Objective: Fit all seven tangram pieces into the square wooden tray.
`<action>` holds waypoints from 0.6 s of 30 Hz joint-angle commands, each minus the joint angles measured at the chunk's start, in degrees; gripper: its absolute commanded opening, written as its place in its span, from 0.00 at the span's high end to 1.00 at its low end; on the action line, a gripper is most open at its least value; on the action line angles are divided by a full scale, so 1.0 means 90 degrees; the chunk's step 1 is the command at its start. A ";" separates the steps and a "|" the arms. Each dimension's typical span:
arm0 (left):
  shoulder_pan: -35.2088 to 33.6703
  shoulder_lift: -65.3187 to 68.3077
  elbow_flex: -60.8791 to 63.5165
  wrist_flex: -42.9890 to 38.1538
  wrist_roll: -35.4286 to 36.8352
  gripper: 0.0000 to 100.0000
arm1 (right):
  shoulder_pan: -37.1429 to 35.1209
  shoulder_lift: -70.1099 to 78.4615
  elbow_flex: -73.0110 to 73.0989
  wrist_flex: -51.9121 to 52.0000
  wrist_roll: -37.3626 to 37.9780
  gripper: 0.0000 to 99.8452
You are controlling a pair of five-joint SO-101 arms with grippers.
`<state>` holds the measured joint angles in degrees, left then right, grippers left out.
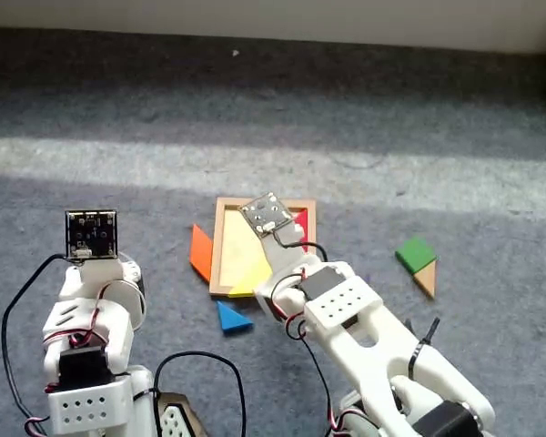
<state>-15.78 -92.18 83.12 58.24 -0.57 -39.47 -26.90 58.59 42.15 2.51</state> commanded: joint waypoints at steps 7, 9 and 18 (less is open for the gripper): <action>-0.0063 -0.0044 -0.0034 -0.0010 0.0059 1.00 | -0.0024 -0.0523 -0.0132 -0.0005 -0.0049 0.99; -0.0054 -0.0044 -0.0034 -0.0010 0.0059 1.00 | -0.0024 -0.0474 -0.0132 -0.0200 -0.0049 0.99; -0.0054 -0.0044 -0.0024 0.0000 0.0059 1.00 | 0.0073 0.0630 -0.0181 -0.0474 -0.0049 0.99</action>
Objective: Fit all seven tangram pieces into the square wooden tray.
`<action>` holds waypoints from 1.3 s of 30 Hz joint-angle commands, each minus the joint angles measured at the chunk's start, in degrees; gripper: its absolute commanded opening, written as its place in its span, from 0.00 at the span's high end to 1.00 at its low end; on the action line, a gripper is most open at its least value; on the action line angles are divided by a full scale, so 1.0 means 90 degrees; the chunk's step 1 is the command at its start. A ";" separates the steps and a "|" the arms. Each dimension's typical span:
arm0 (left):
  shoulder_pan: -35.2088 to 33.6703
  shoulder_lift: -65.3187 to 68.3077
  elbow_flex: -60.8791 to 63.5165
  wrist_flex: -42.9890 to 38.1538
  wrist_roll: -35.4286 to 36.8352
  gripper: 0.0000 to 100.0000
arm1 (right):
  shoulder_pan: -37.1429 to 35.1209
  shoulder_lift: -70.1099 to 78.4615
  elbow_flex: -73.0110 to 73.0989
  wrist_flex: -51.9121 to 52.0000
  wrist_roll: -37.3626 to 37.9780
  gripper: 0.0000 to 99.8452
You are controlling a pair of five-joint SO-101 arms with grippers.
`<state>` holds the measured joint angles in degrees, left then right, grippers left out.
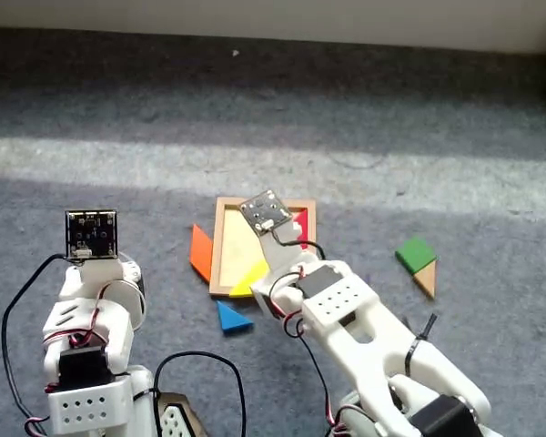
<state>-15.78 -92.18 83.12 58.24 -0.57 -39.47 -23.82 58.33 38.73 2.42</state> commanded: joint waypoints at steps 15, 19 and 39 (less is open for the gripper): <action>-0.0054 -0.0044 -0.0024 0.0010 0.0059 1.00 | 0.0386 0.0493 -0.0630 -0.0337 -0.0049 0.99; -0.0054 -0.0044 -0.0024 0.0010 0.0059 1.00 | 0.0386 0.0327 -0.0620 -0.0357 -0.0068 0.99; -0.0054 -0.0044 0.0005 0.0010 0.0049 1.00 | 0.0005 0.0093 -0.0347 -0.0747 -0.0049 0.99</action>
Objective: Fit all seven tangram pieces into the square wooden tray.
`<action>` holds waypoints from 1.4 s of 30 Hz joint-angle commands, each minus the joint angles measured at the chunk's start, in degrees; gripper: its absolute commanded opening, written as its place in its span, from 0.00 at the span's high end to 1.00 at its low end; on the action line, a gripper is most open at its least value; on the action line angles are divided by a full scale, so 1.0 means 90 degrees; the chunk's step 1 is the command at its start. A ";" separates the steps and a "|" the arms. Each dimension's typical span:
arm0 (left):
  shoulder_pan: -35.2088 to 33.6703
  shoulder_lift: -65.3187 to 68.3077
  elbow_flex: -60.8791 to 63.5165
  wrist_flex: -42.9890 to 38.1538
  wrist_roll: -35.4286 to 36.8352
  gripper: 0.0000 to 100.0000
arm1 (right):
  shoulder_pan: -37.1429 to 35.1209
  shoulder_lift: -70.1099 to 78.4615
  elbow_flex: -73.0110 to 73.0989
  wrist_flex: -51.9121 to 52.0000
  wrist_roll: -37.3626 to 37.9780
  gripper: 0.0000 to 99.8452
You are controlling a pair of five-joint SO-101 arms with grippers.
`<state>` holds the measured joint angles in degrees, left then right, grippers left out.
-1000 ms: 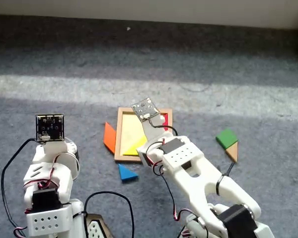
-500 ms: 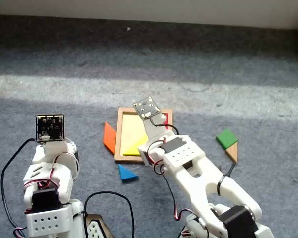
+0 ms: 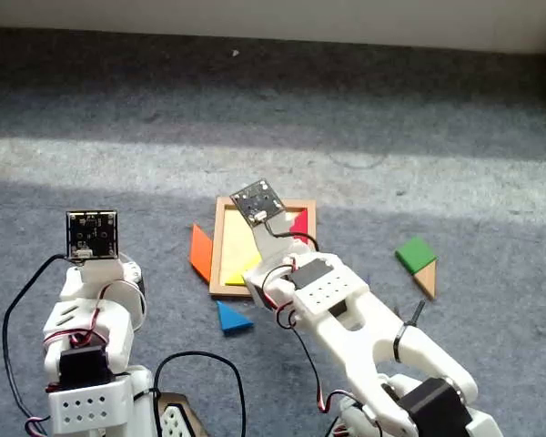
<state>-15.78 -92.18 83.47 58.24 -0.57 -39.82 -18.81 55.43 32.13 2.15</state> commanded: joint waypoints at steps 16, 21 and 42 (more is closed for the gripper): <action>-0.0054 -0.0044 -0.0034 0.0010 0.0049 1.00 | 0.1148 -0.1626 0.0532 0.1001 0.0488 0.99; -0.0054 -0.0044 -0.0034 0.0010 0.0049 1.00 | 0.1284 -0.0747 0.0493 0.0991 0.0488 0.99; -0.0024 -0.0044 -0.0034 -0.0020 0.0039 1.00 | 0.1900 -0.2154 0.0171 0.1568 0.0527 0.99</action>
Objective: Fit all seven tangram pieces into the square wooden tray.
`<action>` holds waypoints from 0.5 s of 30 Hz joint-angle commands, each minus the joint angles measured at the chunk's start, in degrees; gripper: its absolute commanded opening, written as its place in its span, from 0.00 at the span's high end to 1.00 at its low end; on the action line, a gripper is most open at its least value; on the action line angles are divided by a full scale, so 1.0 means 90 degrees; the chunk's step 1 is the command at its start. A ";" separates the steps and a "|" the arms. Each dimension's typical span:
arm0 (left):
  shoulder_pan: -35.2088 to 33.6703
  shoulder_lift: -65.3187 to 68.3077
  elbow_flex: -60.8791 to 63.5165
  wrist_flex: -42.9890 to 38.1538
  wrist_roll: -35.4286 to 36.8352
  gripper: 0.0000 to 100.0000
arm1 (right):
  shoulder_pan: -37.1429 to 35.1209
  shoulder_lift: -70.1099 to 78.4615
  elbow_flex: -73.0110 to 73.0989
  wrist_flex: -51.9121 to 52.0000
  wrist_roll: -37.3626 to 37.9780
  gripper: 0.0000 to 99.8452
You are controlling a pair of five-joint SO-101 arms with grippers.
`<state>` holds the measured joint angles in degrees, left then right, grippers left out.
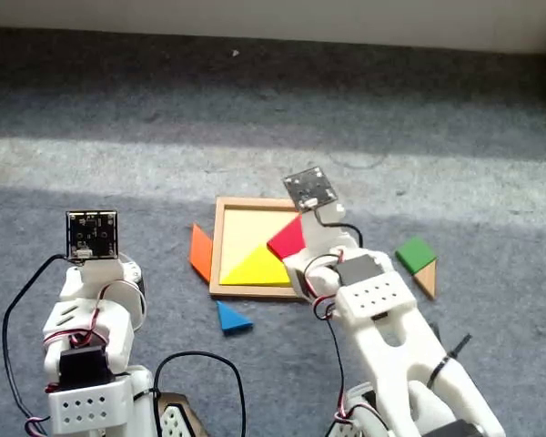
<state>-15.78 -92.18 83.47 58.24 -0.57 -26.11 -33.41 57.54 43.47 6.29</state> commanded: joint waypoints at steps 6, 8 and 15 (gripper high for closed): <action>-0.0044 -0.0044 -0.0034 -0.0020 0.0039 1.00 | 0.1011 -0.0591 -0.0786 0.1626 0.0488 0.99; -0.0044 -0.0044 -0.0034 -0.0020 0.0039 1.00 | 0.1324 -0.0591 -0.1158 0.2105 0.0615 0.99; -0.0034 -0.0044 -0.0034 -0.0020 0.0029 1.00 | 0.2935 -0.0591 -0.1939 0.2906 0.1377 0.93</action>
<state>-15.78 -92.18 83.47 58.24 -0.57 -6.95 -37.10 44.18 68.35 16.04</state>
